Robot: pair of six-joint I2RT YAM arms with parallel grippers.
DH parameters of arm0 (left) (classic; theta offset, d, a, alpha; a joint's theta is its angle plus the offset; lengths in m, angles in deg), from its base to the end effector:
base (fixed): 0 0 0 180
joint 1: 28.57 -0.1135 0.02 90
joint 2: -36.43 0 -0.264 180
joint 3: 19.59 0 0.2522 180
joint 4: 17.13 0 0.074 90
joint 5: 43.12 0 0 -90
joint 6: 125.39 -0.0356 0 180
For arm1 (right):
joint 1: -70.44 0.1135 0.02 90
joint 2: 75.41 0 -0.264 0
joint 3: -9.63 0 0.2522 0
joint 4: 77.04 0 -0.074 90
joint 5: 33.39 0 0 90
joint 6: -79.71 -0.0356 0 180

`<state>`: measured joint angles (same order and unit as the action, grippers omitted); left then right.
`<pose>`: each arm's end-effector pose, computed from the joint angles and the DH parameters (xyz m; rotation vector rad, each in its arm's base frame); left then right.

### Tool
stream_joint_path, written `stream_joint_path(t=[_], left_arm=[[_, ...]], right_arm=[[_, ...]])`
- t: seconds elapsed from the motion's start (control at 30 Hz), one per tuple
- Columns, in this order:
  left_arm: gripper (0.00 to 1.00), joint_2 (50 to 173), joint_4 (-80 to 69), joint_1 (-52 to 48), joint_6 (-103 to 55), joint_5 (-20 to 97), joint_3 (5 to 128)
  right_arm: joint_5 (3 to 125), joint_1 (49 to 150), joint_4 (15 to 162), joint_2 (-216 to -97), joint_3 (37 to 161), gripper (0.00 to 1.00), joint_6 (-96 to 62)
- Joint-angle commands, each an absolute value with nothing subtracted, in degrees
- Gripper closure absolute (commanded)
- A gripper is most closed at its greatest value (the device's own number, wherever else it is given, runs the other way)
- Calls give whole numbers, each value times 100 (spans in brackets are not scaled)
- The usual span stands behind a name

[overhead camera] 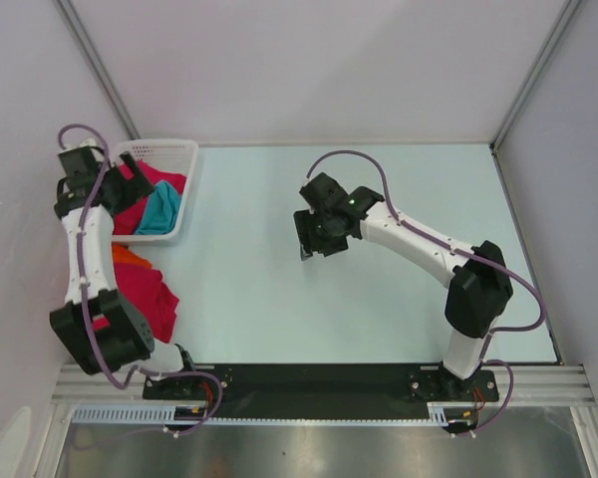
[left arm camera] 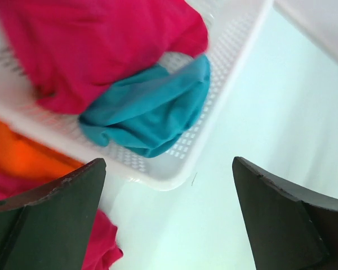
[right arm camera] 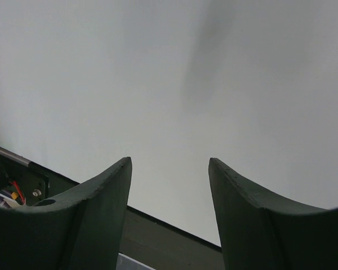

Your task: Fold and stack the t-shirts

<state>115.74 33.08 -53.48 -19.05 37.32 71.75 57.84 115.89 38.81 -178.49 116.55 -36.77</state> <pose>0.2777 0.1225 0.3580 -0.6996 2.1156 -0.1048 0.2700 0.2754 0.2923 -0.4525 2.6619 0.4438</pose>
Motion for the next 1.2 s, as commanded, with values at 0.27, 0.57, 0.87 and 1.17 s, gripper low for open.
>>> stream_joint_path(t=[0.27,0.57,0.87,1.17], left_arm=[[0,13705,3900,-3816,-3073,5241,8004],[55,14005,4058,-3640,-2916,5096,8136],[85,13680,3944,-3096,-2344,4653,7846],[87,13723,3461,-1048,-2300,3680,8083]], right_arm=[[5292,11861,4042,-16594,10768,37,-4096],[5011,11940,4086,-15707,10338,37,-4263],[4747,11913,4042,-14889,9872,37,-4263],[4668,11782,4244,-14783,9652,36,-4263]])
